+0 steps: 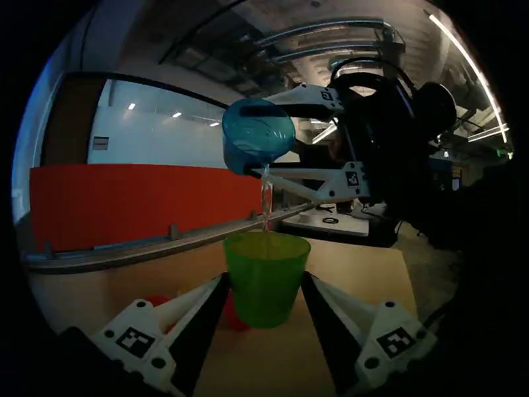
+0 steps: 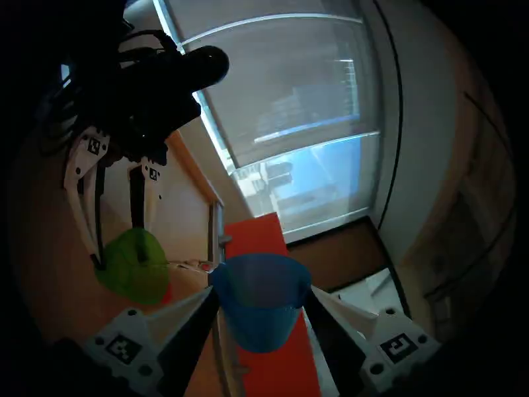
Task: Pour water
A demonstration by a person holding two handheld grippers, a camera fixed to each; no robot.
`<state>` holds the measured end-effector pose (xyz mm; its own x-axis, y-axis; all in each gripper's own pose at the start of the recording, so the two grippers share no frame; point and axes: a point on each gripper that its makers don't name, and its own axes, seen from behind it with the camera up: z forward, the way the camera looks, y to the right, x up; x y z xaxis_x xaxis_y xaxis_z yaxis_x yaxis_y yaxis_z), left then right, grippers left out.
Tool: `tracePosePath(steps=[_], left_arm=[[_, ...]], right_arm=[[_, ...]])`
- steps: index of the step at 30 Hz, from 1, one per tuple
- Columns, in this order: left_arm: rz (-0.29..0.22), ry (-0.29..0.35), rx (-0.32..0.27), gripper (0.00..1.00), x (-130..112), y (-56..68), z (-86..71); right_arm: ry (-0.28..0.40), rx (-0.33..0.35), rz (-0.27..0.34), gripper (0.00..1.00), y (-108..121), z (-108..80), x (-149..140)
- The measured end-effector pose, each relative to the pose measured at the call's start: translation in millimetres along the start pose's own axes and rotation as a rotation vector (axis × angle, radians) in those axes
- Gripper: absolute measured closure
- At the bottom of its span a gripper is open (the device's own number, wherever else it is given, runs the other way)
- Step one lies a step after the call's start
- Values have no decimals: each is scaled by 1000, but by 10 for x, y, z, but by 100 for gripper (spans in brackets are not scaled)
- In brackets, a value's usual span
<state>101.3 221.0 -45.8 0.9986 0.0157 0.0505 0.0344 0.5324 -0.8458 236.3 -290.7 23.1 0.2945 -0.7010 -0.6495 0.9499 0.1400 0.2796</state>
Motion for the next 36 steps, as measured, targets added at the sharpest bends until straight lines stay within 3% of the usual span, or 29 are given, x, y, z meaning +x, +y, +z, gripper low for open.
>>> tracePosePath(steps=[36], left_arm=[[5,5,-5,22,22,34,3]], right_arm=[[-5,-22,-160,12,66,10,54]])
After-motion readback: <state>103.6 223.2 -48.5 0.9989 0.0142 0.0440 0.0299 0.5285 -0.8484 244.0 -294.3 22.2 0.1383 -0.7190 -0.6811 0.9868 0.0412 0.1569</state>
